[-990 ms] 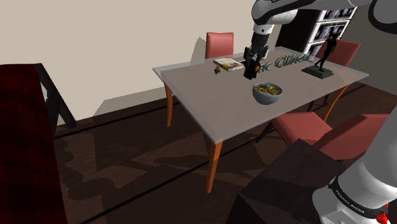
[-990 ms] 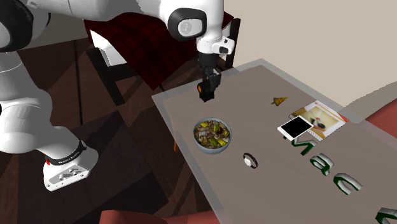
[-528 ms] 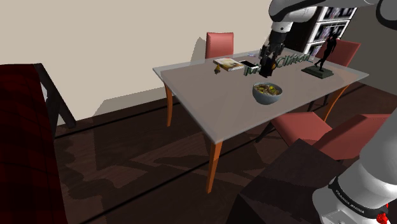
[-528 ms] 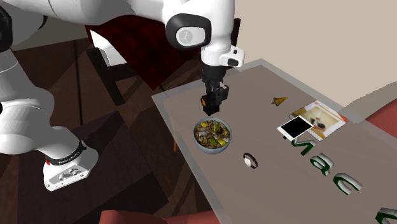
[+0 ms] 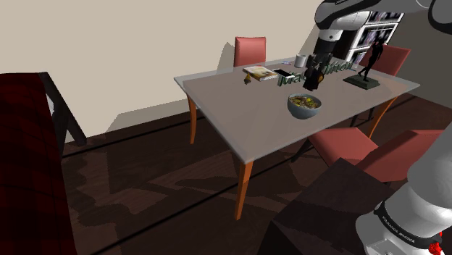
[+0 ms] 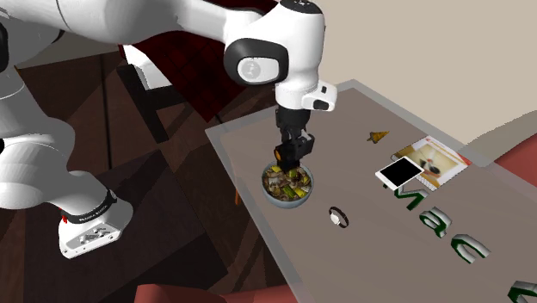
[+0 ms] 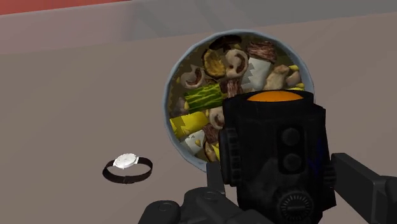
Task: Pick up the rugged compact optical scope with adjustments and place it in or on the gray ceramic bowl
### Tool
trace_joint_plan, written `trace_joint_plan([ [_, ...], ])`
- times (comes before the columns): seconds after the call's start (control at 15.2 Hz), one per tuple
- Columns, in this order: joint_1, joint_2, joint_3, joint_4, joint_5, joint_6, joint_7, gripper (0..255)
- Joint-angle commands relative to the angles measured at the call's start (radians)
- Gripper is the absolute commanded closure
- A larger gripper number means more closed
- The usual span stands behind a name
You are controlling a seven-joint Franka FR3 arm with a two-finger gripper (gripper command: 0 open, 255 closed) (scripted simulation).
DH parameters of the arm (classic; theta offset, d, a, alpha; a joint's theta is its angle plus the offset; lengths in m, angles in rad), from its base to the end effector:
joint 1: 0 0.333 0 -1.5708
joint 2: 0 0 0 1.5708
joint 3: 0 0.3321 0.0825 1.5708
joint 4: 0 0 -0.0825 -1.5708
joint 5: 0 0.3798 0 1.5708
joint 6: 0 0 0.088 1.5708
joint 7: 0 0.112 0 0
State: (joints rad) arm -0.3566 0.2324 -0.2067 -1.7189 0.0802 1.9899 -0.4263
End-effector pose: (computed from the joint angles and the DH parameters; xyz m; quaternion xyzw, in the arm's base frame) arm 0.5421 -0.3245 0.4670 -0.9964 0.0807 -0.0257 0.0014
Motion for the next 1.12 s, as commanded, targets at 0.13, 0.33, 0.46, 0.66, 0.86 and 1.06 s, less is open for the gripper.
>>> trace_joint_plan([
  [0.13,0.0,0.012,0.001,-0.038,0.004,0.05,-0.004,255],
  [0.33,0.0,0.024,0.003,-0.063,0.008,0.086,-0.007,255],
  [0.46,-0.001,0.032,0.003,-0.078,0.011,0.11,-0.009,255],
  [0.66,-0.002,0.047,0.005,-0.1,0.016,0.146,-0.013,255],
  [0.86,-0.002,0.057,0.006,-0.112,0.019,0.168,-0.016,255],
  [1.06,-0.002,0.057,0.006,-0.112,0.019,0.168,-0.016,255],
])
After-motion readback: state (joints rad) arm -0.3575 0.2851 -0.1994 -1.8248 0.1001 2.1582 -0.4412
